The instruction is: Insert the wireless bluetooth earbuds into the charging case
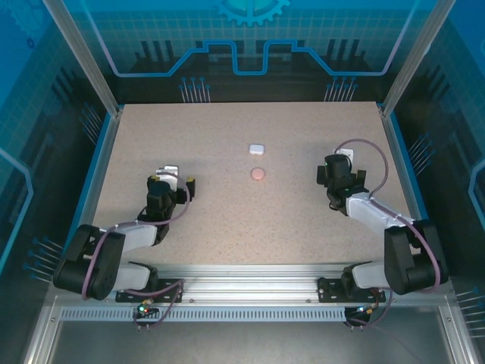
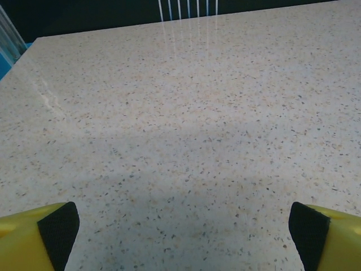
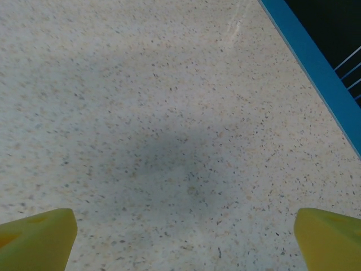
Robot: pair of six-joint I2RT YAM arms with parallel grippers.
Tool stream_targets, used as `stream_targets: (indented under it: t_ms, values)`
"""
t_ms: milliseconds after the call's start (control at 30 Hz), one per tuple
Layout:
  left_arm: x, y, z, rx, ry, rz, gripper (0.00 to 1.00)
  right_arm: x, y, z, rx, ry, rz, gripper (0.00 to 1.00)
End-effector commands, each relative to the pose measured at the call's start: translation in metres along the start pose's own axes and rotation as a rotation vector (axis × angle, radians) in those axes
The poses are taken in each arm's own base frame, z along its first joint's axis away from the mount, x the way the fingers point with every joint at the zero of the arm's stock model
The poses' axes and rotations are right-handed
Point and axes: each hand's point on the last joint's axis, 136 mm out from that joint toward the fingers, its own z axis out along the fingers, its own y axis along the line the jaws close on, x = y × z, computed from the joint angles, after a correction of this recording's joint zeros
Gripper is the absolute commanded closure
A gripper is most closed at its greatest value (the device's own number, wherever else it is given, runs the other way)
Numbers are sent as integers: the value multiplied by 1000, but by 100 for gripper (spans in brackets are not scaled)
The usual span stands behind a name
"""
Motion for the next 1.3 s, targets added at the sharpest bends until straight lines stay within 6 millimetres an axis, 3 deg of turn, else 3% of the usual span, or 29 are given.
stream_targets:
  t_ms: [0,133,267,533,600,767,1267]
  values:
    - [-28,-4,3,40,-124,-5,1,-11,-12,12,25,-115,55,0]
    - [-19,-6,6,60,-133,-9,1,-18,-11,12,-56,-209,95,0]
    - [-16,-2,12,77,-112,-39,1,-11,-11,11,-140,-279,137,0]
    - [-7,-4,24,121,-54,-55,1,-10,34,18,-323,-338,-7,0]
    - [-7,-1,28,108,-45,-63,1,-5,40,20,-350,-260,-29,0]
    - [-7,18,43,100,37,-172,1,-7,40,20,-351,-275,-28,0]
    - [-6,19,42,96,31,-171,2,-8,43,19,-341,-281,-45,0]
